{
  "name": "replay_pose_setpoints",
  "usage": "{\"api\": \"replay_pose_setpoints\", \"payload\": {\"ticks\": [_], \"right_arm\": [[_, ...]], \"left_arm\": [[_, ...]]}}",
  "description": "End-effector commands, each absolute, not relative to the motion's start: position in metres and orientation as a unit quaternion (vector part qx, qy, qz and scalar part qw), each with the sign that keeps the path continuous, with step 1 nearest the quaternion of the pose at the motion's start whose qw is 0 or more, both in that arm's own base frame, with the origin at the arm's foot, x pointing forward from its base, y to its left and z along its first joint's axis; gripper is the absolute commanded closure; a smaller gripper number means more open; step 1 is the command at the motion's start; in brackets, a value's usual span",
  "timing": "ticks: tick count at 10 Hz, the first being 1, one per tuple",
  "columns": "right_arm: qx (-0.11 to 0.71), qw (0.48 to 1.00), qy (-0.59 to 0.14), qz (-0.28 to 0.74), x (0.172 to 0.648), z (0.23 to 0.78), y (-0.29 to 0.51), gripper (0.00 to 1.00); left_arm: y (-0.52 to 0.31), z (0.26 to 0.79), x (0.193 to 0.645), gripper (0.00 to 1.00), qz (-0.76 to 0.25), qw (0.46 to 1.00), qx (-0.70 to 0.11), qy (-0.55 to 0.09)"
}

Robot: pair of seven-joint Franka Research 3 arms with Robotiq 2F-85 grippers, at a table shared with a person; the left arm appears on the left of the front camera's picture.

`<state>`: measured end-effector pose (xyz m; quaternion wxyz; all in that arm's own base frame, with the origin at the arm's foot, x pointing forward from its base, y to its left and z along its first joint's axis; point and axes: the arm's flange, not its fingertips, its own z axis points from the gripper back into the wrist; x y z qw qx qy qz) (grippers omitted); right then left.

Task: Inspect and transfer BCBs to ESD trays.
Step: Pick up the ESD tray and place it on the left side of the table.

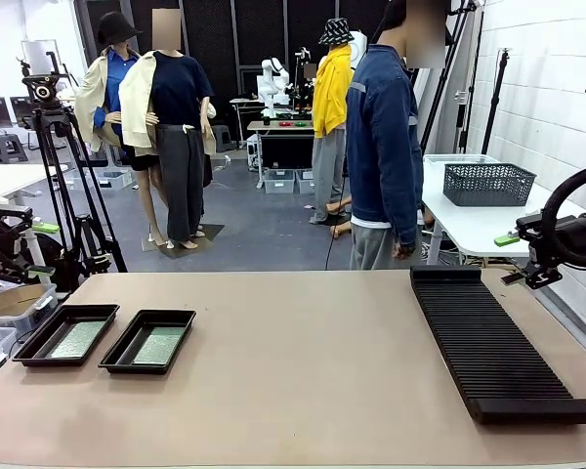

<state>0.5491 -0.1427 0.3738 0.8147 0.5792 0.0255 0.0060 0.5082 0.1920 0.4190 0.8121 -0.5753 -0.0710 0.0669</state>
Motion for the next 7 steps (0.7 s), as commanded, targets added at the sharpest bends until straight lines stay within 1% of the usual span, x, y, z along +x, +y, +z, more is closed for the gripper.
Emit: {"api": "replay_pose_setpoints", "payload": {"ticks": [1, 7], "right_arm": [[0.577, 0.816, 0.017, 0.011, 0.5463, 0.3732, -0.1393, 0.0], [0.577, 0.816, 0.017, 0.011, 0.5463, 0.3732, -0.1393, 0.0]], "left_arm": [[0.1891, 0.4205, 0.506, 0.0, 0.065, 0.814, -0.573, -0.071], [0.1891, 0.4205, 0.506, 0.0, 0.065, 0.814, -0.573, -0.071]]}}
